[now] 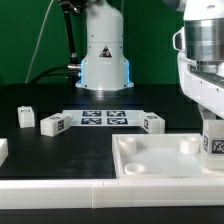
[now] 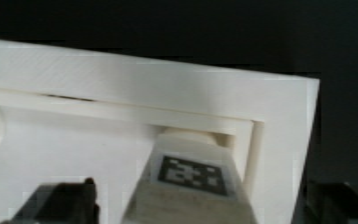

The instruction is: Assemble one leg

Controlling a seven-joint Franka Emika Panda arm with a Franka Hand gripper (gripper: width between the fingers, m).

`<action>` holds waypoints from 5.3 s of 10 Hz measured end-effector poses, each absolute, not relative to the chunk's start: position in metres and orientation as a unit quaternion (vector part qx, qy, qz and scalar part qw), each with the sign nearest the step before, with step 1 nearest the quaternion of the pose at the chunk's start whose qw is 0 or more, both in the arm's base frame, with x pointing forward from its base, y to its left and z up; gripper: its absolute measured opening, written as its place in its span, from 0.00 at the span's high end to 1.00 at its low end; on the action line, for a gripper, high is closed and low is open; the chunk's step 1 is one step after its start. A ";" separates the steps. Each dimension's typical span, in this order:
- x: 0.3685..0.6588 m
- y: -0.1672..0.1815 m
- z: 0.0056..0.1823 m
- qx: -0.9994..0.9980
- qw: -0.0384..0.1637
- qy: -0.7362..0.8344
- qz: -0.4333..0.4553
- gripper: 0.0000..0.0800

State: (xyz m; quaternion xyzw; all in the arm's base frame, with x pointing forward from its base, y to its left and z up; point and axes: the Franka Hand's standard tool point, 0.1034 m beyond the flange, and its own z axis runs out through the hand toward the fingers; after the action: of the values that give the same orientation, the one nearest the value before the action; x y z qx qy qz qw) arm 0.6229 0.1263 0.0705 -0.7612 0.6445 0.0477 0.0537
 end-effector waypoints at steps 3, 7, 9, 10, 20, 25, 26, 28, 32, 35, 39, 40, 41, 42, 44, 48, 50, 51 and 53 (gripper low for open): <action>0.624 0.128 0.073 -0.873 0.056 0.484 0.040 0.19; 0.624 0.126 0.074 -0.966 0.034 0.256 0.020 0.19; 0.623 0.125 0.073 -0.986 0.028 0.164 0.014 0.19; 0.622 0.124 0.072 -0.991 0.027 0.130 0.014 0.19; 0.623 0.119 0.071 -0.999 0.029 0.012 0.011 0.64; 0.623 0.119 0.071 -0.976 0.030 0.214 0.012 0.64; 0.622 0.119 0.071 -0.958 0.029 0.283 0.014 0.64; 0.624 0.118 0.070 -0.921 0.036 0.388 0.011 0.64; 0.625 0.117 0.070 -0.818 0.042 0.574 0.021 0.64; 0.625 0.121 0.070 -0.707 0.039 0.706 0.025 0.64; 0.626 0.120 0.070 -0.652 0.049 0.756 0.037 0.60; 0.626 0.120 0.070 -0.663 0.049 0.746 0.036 0.37; 0.626 0.120 0.070 -0.676 0.050 0.734 0.035 0.37; 0.625 0.120 0.069 -0.681 0.049 0.729 0.036 0.22; 0.624 0.120 0.069 -0.742 0.048 0.667 0.035 0.20; 0.623 0.121 0.069 -0.879 0.049 0.473 0.030 0.19; 0.623 0.120 0.069 -0.924 0.049 0.378 0.024 0.19; 0.623 0.120 0.070 -0.947 0.044 0.317 0.021 0.19; 0.624 0.122 0.071 -0.976 0.035 0.216 0.014 0.19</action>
Offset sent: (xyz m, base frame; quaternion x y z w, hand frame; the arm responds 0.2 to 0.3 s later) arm 0.0092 0.0008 0.0029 -0.0376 0.0193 -0.3502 0.9357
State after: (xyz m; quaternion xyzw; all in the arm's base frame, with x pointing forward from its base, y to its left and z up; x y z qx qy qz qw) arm 0.6240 0.1215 0.0713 -0.9757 0.2158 0.0138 0.0351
